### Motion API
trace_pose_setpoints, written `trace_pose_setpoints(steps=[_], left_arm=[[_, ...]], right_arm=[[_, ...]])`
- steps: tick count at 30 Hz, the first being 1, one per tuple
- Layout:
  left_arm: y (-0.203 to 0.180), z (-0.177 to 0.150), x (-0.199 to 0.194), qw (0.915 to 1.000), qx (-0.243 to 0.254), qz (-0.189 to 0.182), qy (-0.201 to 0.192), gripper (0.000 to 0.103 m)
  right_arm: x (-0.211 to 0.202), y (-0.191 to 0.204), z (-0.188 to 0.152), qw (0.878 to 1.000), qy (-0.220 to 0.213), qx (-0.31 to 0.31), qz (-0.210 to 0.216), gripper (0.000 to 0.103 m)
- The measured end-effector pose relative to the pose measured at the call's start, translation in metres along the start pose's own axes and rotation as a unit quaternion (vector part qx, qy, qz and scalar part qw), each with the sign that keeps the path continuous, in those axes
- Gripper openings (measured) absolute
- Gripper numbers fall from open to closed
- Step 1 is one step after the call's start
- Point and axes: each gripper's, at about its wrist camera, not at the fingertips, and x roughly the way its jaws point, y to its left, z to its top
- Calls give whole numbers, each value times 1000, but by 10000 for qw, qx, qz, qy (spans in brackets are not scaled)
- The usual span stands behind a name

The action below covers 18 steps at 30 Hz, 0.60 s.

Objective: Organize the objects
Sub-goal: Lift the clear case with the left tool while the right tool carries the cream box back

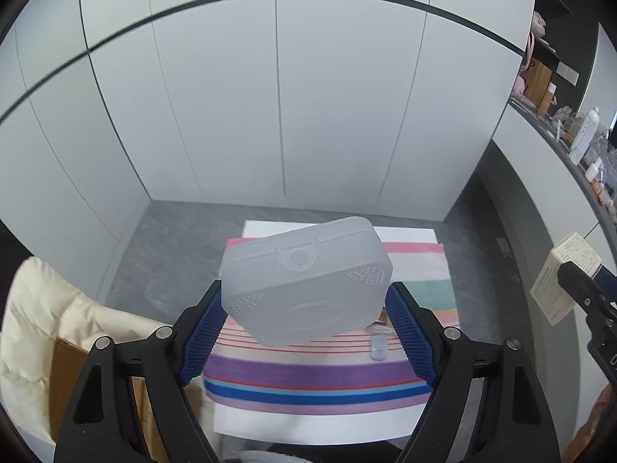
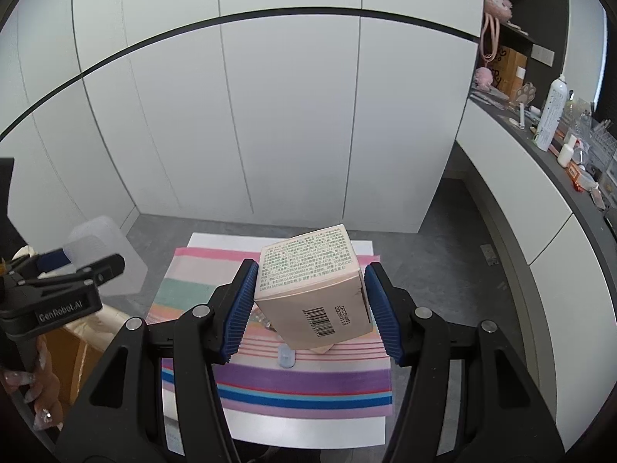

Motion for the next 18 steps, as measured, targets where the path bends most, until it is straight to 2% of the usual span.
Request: trace_pose_setpoints(steps=[9,18], left_arm=[[7,-26,-29,9995,147,175,-196,83],[24,-68,-65,9997,54,5,-247,83]], right_arm=[[-17,2,-16,10000,4,-13,-29,60],[-36,3,-50,9999,17,125,-54,60]])
